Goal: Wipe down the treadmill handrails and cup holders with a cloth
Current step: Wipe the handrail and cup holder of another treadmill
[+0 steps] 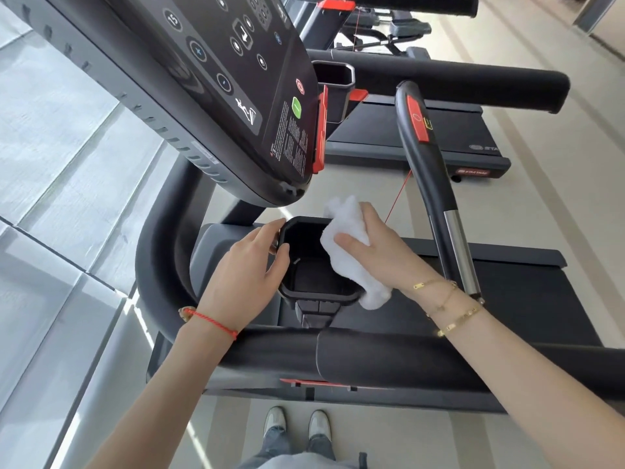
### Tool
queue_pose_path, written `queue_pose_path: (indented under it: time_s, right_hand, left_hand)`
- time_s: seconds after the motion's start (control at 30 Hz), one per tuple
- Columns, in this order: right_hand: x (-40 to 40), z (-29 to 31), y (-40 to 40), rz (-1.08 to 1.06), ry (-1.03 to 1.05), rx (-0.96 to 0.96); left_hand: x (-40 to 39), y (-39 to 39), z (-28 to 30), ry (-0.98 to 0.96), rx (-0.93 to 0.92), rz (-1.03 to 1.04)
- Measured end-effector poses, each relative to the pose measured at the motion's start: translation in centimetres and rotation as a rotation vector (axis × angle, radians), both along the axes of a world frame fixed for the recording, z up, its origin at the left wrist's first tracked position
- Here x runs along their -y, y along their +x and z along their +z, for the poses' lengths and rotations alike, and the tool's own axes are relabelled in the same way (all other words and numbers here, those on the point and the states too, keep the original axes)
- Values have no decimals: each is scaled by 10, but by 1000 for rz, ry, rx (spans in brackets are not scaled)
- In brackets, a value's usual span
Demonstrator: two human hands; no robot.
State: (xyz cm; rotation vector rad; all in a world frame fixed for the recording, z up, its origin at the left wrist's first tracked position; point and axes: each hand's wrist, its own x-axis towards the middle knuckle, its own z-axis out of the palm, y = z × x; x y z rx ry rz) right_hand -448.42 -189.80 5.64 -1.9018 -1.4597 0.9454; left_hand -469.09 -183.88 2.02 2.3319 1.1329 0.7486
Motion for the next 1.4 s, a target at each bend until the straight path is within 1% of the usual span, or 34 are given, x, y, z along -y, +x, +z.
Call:
queue_pose_path:
  time_s: [0.07,0.13,0.17,0.27,0.33,0.4,0.5,0.6,0.67,0.73,0.8,0.87,0.97,1.03,1.07,1.13,1.23,1.3,1.4]
  right_hand:
    - [20,-3,-9,-58,-17,-111]
    - [36,-7,-21,-113,-58,-267]
    - [40,-10,-25,-128,-59,-288]
    - [29,-10,-23,-120,-34,-127]
    - [11,-5,-16,-153,-11,-21]
    - [0,0,-11,-151,3,10]
    - [12,-3,-12,-123,-15,-46]
    - [41,-9,-18,-50,-56,-183]
    - [45,-9,-17,-38,-50,-195]
    - [34,-9,-11,-50,-51,-91]
    - [14,-5,-3,-31,-33,73]
    - [-9,1,2,73,30,208]
    - [-38,8,-1,308,67,346]
    - [-49,10,-6,391,69,432]
    - [-50,9,-7,396,79,451]
    - [-46,5,-4,343,101,447]
    - [-27,-3,1,199,107,398]
    - [-14,-7,1,99,59,321]
    - [10,-8,-4,-15,-1,154]
  left_hand:
    - [0,0,0,2,-7,-5]
    - [0,0,0,3,-5,-7]
    - [0,0,0,4,0,-8]
    - [0,0,0,7,11,-8]
    - [0,0,1,8,14,-8]
    - [1,0,2,18,21,-6]
    - [1,0,3,27,25,-9]
    - [1,-1,2,21,35,-12]
    - [0,-1,2,19,38,-8]
    - [0,-1,2,11,39,-7]
    - [0,0,2,-1,36,-8]
    - [1,0,3,-6,31,-2]
    - [2,-1,2,-22,20,5]
    - [3,-1,3,-37,15,12]
    - [3,-1,3,-44,16,18]
    - [2,-1,3,-58,18,18]
    - [1,-1,5,-78,23,-1]
    - [1,-2,4,-70,21,-2]
    - [0,-4,3,-65,23,-15]
